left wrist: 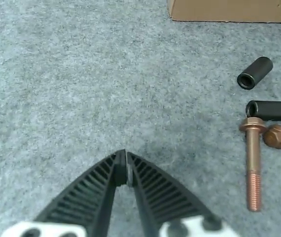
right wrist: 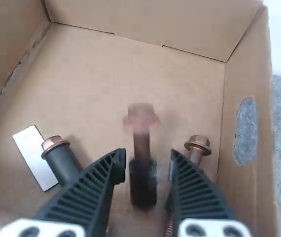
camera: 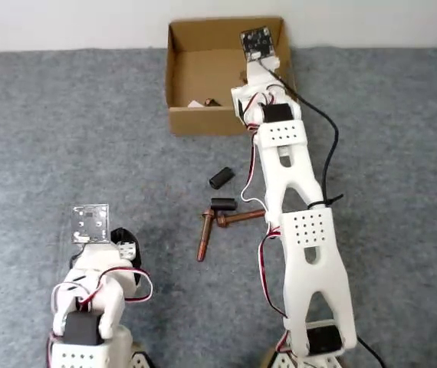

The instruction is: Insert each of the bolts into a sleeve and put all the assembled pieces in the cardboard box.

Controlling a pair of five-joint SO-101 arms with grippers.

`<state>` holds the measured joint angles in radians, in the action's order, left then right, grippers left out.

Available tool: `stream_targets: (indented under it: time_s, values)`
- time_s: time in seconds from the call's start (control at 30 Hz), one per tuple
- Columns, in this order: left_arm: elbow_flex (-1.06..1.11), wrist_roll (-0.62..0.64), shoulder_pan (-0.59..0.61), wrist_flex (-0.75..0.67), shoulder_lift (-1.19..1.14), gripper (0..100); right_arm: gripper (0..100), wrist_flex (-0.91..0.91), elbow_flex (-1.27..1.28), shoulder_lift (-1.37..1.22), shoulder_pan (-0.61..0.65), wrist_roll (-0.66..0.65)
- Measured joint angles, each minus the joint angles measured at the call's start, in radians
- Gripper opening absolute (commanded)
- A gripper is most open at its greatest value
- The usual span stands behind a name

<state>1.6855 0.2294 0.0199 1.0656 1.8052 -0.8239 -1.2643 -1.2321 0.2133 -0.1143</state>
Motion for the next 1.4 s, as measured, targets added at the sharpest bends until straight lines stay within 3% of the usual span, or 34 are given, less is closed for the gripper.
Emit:
stream_targets:
  time_s: [0.4, 0.7, 0.97, 1.17, 1.4]
  values:
    - [0.000, 0.000, 0.000, 0.000, 0.000, 1, 0.8, -0.025, -0.110, 0.000, 0.000, -0.041]
    - [0.000, 0.000, 0.000, 0.000, 0.000, 1, 0.8, -0.318, -0.353, 0.000, 0.035, -0.041]
    - [0.000, 0.000, 0.000, 0.000, 0.000, 1, 0.8, -0.542, -0.371, 0.086, 0.040, -0.041]
    - [0.000, 0.000, 0.000, 0.000, 0.000, 1, 0.8, -0.807, -0.371, 0.160, 0.075, -0.037]
    - [0.000, 0.000, 0.000, 0.000, 0.000, 1, 0.8, -0.930, -0.371, 0.181, 0.098, 0.103]
